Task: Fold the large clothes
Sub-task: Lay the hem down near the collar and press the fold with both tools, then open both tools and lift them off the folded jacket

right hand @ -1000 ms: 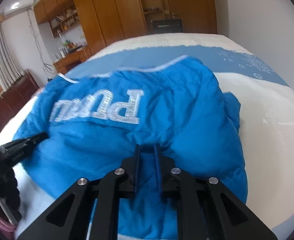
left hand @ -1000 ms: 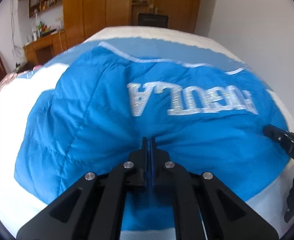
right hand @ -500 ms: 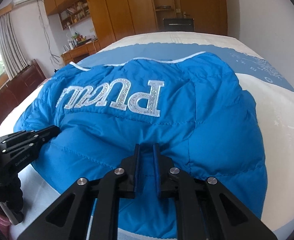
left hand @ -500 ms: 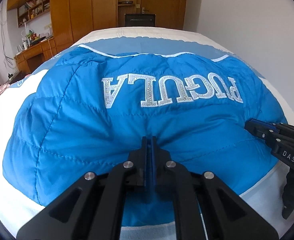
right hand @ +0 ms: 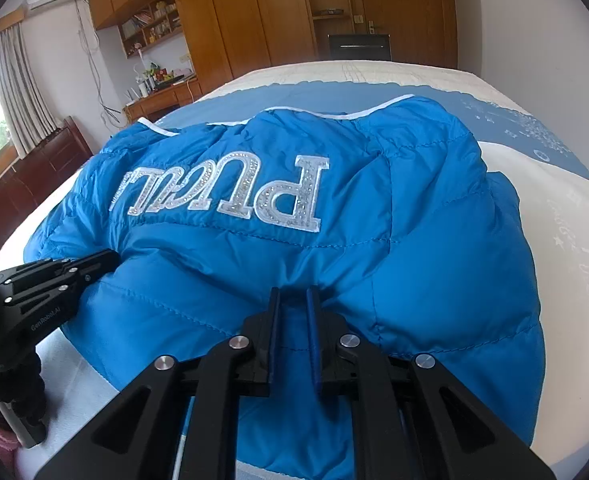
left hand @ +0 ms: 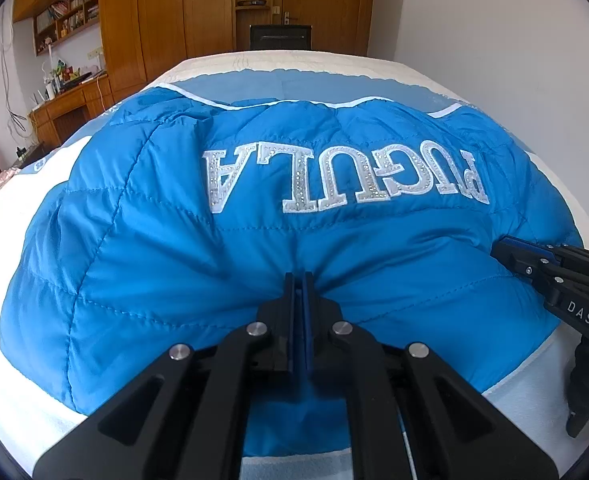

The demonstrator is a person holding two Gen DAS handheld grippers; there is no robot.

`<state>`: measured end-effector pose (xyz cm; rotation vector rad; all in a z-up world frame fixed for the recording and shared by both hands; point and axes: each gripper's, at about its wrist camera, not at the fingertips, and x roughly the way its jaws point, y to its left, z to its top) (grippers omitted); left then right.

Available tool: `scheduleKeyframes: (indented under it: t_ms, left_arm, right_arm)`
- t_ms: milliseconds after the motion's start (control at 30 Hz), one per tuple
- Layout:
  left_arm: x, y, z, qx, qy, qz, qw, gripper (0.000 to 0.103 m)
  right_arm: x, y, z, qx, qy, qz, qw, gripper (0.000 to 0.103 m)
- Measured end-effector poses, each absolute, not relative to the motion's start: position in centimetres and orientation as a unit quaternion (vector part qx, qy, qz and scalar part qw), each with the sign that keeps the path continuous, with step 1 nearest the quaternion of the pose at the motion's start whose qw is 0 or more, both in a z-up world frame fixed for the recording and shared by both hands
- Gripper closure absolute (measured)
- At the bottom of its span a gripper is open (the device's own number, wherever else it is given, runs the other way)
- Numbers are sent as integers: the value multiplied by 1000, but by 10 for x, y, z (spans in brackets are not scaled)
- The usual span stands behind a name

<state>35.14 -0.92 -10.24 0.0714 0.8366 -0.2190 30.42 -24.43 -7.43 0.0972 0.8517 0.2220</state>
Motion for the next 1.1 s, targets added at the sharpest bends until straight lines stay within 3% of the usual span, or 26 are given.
scheduleKeyframes:
  t_ms: [367,500,567,633,900,1100]
  left_arm:
    - [348,-18,-98,56,402,-88,910,98]
    - [338,-19,-83,72,384,-62,918,74]
    - [329,-16,-70,72,370,-60,924,64]
    - [320,-10,-57,75,354,-58,930,46]
    - [323,48,-30,88,331,0,940,21]
    - [344,94,-32,67,347,22,935,17]
  right_arm:
    - [304,-242,-64,38,419,110,901,90]
    - [300,-254,-44,58,411,121,901,81]
    - [298,-261,-34,61,402,122,906,68]
    - [296,-271,-23,64,392,114,911,58]
    - [299,-330,-9,91,381,67,918,36]
    - [319,-370,-25,145,413,65,897,25]
